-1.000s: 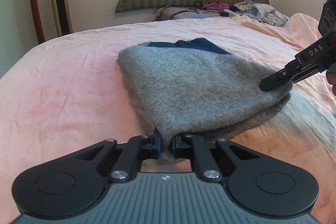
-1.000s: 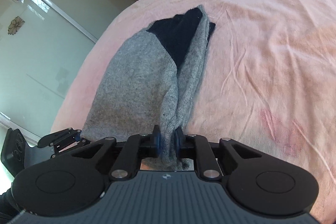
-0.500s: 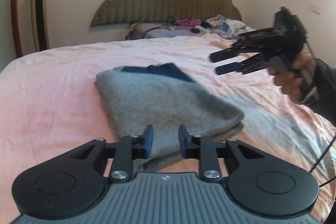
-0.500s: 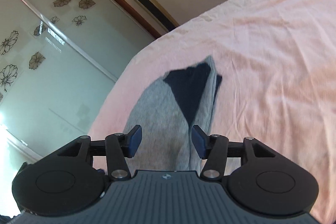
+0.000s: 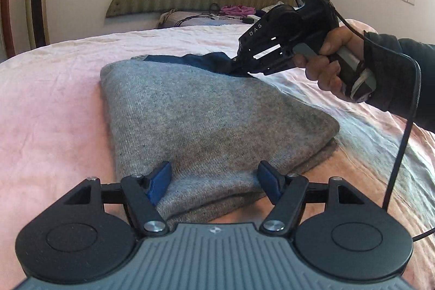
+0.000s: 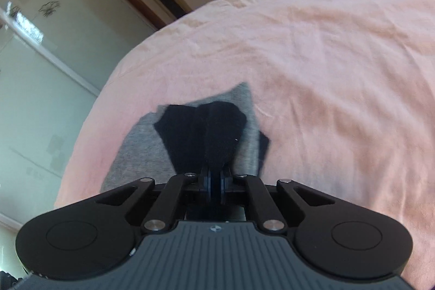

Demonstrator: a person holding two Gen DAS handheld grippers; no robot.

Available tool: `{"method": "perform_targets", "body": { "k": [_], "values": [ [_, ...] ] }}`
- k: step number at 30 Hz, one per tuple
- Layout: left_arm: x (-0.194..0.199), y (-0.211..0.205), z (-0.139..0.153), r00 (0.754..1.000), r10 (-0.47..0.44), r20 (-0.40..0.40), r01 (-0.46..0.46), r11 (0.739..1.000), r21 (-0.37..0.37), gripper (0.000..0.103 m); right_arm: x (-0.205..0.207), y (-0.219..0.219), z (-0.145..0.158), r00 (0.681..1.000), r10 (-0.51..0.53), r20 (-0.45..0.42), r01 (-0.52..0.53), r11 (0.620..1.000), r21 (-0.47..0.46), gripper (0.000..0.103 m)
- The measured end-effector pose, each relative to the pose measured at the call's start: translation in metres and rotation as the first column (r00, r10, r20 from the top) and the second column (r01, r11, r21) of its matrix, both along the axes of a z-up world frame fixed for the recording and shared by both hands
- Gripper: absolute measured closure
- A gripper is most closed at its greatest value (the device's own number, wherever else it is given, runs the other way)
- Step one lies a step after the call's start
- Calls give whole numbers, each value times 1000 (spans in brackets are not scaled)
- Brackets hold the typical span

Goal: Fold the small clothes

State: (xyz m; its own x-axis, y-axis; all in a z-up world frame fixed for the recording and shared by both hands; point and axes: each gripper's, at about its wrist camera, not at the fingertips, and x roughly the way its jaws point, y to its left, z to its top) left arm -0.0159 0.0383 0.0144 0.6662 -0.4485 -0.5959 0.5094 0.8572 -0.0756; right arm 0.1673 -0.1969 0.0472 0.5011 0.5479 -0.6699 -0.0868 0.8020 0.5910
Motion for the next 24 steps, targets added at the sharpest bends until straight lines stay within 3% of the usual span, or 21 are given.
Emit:
{"method": "perform_targets", "body": {
  "k": [3,4,5,8,11,13,14,15,16,18,20,21,22,23,24],
  "values": [
    [-4,0,9,1000,-12,-2,12,1000,15,34,-6,-6,-7,1000,-22,10,21,998,58,92],
    [-5,3,15,1000,-15,-4,15,1000,4,33,-8,-7,-2,1000,-31,4,31,997,77,81],
    [-6,6,22,1000,-19,6,19,1000,-12,33,-11,-9,4,999,-44,11,43,995,90,76],
    [6,3,40,998,-10,63,13,999,-37,33,-23,-10,35,987,-81,136,68,993,95,67],
    [41,-18,35,997,21,68,-23,1000,16,33,-18,21,47,985,-21,170,8,997,76,61],
    [66,-30,16,999,17,43,-20,997,72,33,-6,44,36,990,15,137,-18,1000,21,53],
    [65,-32,9,997,-2,77,-6,995,102,33,0,52,25,994,24,102,-24,1000,-5,53],
    [60,-36,4,993,-27,114,10,990,142,32,6,56,10,998,29,61,-26,999,-47,60],
    [56,-37,2,990,-38,135,15,986,166,32,4,52,2,993,19,113,-12,998,-57,79],
    [48,-35,8,990,-35,137,13,987,157,33,4,32,-11,997,-55,56,54,998,14,103],
    [33,-20,22,991,-23,134,15,998,59,33,-4,21,-7,997,-70,29,69,997,42,103],
    [23,-9,29,990,-5,138,5,1000,2,32,-14,18,1,997,-73,36,72,997,31,95],
    [16,3,32,991,19,129,-14,999,-42,32,-32,14,13,996,-63,59,61,997,38,74],
    [13,17,33,994,52,95,-44,995,-90,32,-49,9,20,995,-60,82,56,997,52,63],
    [14,32,32,995,94,26,-89,985,-146,32,-69,0,25,993,-55,100,46,995,87,41]
  ]
}}
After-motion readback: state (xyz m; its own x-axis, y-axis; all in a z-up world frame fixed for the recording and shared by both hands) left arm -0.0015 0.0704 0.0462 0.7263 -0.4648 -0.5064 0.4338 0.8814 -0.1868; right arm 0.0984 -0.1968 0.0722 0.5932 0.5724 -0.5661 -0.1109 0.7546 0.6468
